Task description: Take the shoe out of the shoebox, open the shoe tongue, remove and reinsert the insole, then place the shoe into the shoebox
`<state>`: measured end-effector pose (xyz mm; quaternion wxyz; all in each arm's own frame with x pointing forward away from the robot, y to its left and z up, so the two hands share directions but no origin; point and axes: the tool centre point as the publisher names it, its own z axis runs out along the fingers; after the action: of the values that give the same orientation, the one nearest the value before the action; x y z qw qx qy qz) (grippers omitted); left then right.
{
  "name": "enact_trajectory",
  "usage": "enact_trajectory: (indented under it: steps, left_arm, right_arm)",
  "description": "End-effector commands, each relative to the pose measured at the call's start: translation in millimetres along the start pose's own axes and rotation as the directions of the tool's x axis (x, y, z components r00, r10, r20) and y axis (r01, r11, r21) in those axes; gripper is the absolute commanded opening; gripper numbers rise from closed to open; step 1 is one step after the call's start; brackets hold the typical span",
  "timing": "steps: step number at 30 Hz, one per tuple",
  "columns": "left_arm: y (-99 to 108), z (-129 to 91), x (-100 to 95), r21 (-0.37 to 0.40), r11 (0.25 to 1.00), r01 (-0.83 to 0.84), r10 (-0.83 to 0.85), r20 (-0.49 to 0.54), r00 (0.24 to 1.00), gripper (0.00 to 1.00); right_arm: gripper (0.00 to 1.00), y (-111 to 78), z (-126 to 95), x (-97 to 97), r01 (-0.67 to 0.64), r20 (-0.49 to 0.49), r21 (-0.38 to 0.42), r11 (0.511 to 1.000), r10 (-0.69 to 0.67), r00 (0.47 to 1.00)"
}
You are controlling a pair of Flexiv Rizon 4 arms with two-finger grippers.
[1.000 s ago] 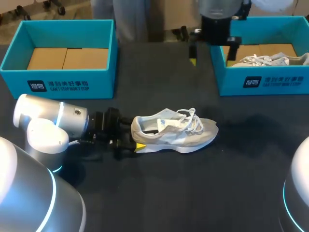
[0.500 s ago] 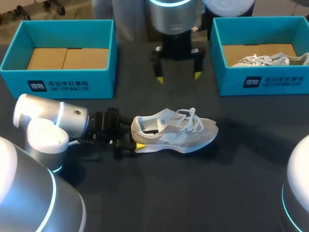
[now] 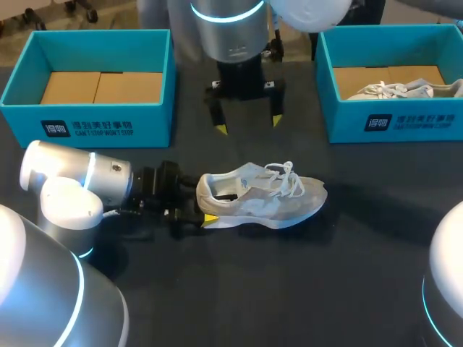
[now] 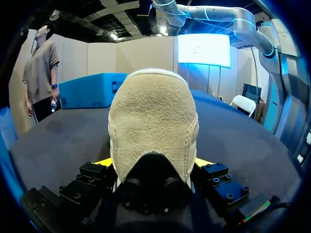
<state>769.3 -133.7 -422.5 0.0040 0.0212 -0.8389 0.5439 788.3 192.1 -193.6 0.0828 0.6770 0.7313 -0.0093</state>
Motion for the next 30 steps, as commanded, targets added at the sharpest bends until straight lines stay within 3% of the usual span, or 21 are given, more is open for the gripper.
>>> enact_trajectory:
  steps: [1,11,16,20,30]
  left_arm:
    - [3.7,2.3,0.1,0.001,1.000,0.000,0.000,0.001,1.000,0.00]
    - [3.7,2.3,0.1,0.001,1.000,0.000,0.000,0.001,1.000,0.00]
    - [3.7,2.3,0.1,0.001,1.000,0.000,0.000,0.001,1.000,0.00]
    - [3.7,2.3,0.1,0.001,1.000,0.000,0.000,0.001,1.000,0.00]
    - [3.7,2.3,0.1,0.001,1.000,0.000,0.000,0.001,1.000,0.00]
  right_arm:
    - [1.00,-0.3,0.4,-1.3,0.000,-0.003,-0.001,1.000,0.000,1.000]
    - [1.00,-0.3,0.4,-1.3,0.000,-0.003,-0.001,1.000,0.000,1.000]
    - [1.00,-7.4,25.1,-4.3,-0.081,0.026,-0.028,0.996,0.082,0.996]
    - [1.00,-16.6,48.9,6.5,-0.129,0.005,-0.063,0.990,0.130,0.992]
    - [1.00,-35.2,100.7,31.5,-0.142,0.047,-0.011,0.990,0.142,0.989]
